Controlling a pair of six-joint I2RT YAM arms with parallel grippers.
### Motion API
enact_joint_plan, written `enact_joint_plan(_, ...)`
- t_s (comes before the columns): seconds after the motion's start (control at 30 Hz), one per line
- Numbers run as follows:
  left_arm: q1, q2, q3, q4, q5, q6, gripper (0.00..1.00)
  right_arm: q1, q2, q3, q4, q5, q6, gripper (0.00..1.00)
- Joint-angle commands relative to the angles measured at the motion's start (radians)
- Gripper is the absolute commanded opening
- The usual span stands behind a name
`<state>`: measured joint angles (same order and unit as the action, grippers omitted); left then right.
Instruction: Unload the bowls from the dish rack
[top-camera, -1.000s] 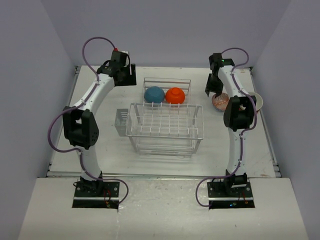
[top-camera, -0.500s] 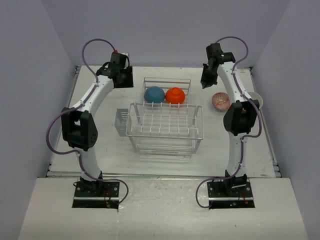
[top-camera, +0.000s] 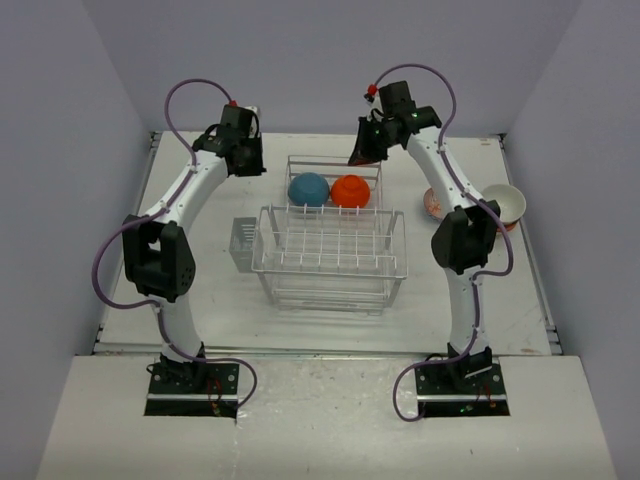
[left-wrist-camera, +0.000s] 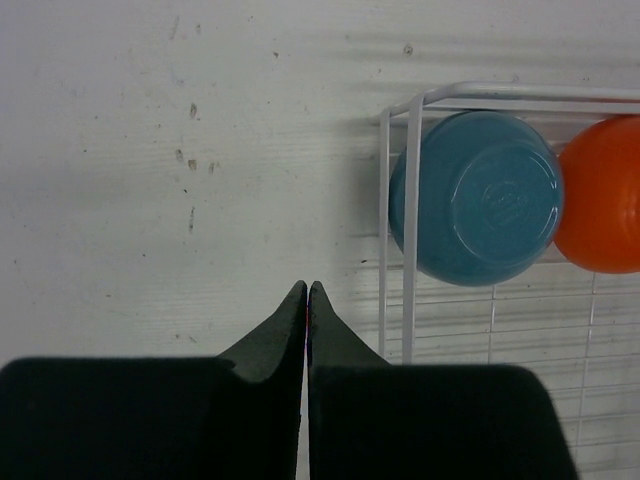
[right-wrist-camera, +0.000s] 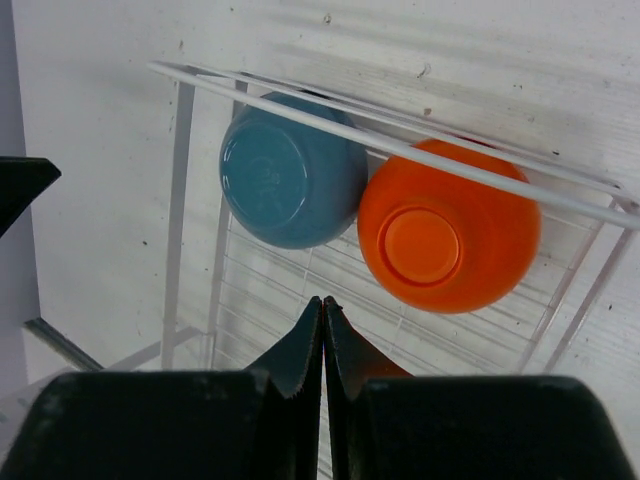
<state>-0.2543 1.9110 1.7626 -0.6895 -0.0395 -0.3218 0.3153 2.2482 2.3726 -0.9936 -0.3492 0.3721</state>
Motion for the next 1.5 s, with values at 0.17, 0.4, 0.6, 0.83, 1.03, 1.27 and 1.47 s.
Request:
enact_joint_plan(0.17,0.006,-0.056,-0.005,0.028,0.032,-0.003,0.00,-0.004,0.059,0.017,0.101,-0.065,-0.029,0.00)
enact_joint_plan(0.4,0.006,-0.059,-0.002,0.039,0.035,-0.008,0.14,-0.005,0.083,-0.042,0.122,-0.051,-0.035,0.00)
enact_joint_plan(0.6,0.006,-0.052,0.006,0.039,0.062,-0.007,0.18,-0.005,0.099,-0.078,0.133,-0.036,-0.039,0.00)
enact_joint_plan(0.83,0.006,-0.033,0.012,0.033,0.056,-0.002,0.13,-0.002,0.108,-0.122,0.119,0.003,-0.055,0.00)
enact_joint_plan(1.03,0.006,-0.014,0.031,0.031,0.064,-0.005,0.12,0.019,0.080,-0.219,0.130,0.035,-0.073,0.00)
enact_joint_plan(1.27,0.006,0.003,0.060,0.021,0.061,-0.008,0.12,0.044,0.039,-0.266,0.125,0.055,-0.071,0.00)
enact_joint_plan(1.47,0.006,0.034,0.090,-0.004,0.061,-0.010,0.12,0.056,-0.051,-0.367,0.141,0.072,-0.059,0.00)
